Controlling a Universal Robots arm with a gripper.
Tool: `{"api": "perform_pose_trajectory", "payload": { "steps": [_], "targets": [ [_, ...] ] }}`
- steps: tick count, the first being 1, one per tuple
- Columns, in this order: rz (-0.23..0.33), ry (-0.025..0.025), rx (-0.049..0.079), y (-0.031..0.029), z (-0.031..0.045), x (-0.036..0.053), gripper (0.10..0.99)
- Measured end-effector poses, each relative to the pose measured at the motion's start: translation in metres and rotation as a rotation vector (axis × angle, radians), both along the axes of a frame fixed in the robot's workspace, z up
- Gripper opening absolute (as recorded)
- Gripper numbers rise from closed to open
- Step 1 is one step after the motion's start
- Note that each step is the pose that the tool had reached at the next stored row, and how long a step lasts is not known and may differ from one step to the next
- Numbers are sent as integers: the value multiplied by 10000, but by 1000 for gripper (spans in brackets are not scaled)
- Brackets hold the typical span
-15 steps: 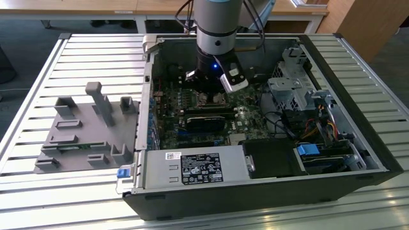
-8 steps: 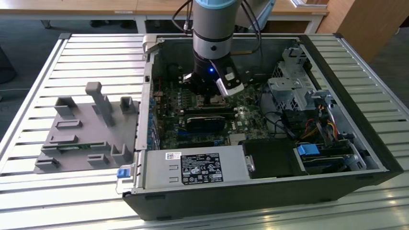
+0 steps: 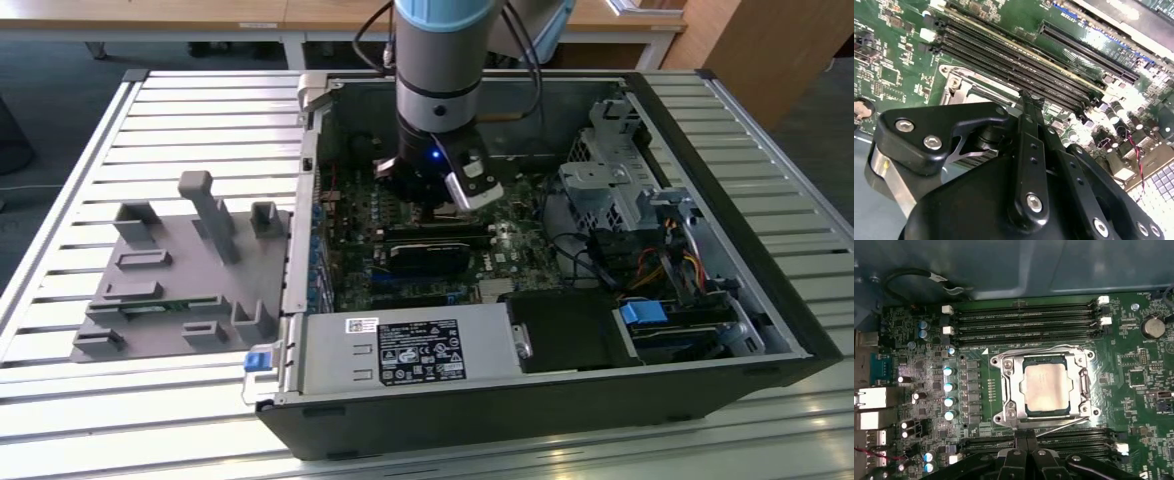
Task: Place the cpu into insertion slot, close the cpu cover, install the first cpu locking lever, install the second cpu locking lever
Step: 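Install the second cpu locking lever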
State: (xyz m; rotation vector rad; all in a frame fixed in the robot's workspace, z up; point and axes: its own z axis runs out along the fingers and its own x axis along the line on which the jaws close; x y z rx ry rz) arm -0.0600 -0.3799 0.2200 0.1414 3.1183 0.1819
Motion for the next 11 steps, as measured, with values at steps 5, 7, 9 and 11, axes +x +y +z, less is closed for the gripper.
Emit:
{"api": "perform_pose_trajectory", "payload": {
  "steps": [5, 7, 9, 11],
  "targets": [
    [0, 0, 162, -2, -53, -13, 106],
    [0, 0, 239, -2, -74, -15, 106],
    [0, -1, 289, -6, -103, -17, 106],
    [0, 0, 316, -13, -125, -21, 106]
  ]
}}
